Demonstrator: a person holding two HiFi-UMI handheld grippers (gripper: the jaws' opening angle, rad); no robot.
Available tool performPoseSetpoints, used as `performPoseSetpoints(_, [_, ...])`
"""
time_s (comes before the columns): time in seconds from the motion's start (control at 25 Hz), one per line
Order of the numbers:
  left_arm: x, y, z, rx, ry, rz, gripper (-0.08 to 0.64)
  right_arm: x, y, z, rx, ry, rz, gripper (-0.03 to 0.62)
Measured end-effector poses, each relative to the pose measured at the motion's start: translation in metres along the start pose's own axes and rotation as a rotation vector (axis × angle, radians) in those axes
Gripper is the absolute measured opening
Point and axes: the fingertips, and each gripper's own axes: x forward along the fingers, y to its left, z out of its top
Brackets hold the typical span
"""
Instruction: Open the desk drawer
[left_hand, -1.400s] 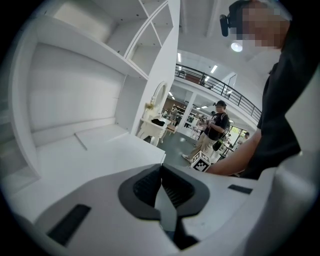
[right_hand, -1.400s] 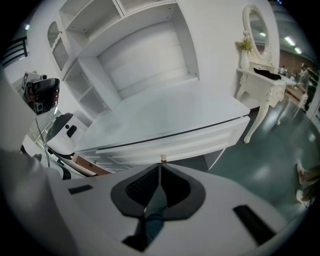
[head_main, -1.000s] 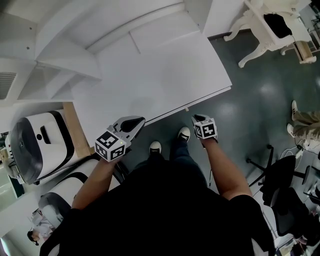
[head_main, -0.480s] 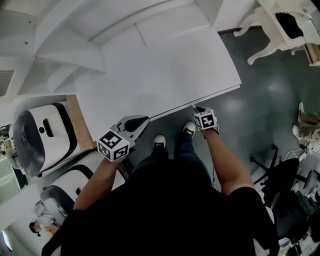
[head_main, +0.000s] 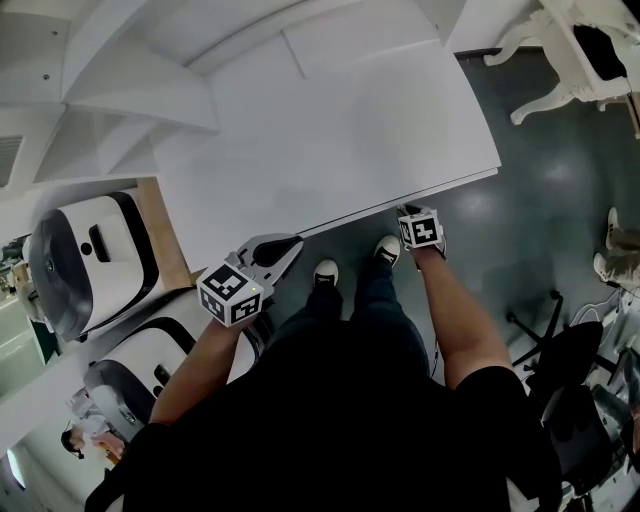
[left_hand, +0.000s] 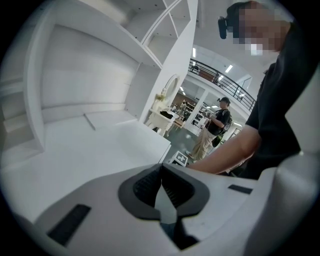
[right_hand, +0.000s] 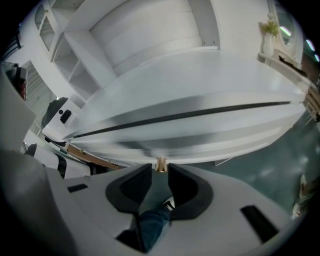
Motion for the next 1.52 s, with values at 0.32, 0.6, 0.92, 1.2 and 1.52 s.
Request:
performPoseSetpoints(0.32, [0.0,0.002,-0.01,-0.029,0.008,-0.004,0.009,0.019,-0.001,-0.002,-0.012,0.033,0.0,0.106])
performPoseSetpoints(0.6, [0.006,-0.002,-0.014,-0.032,0.014,-0.014,0.009,0.025,-0.002,-0.005,0.006,0.041,-0.005,0.106])
performPoseSetpoints(0.92, [0.007,-0.005,-0.019,-0.036,0.019,-0.029,0.009,0.029,0.001,-0.002,0.012,0.052,-0.023,0.094])
performPoseSetpoints(1.2, [0.008,-0.009,-0.025,-0.042,0.026,-0.035,0.009,0.029,-0.001,-0.004,0.038,0.071,-0.032,0.091])
performPoseSetpoints(1.52, [0.004,-0.014,-0.031,-0.04,0.026,-0.038,0.009,0.03,-0.002,-0.005,0.077,0.081,-0.031,0.087])
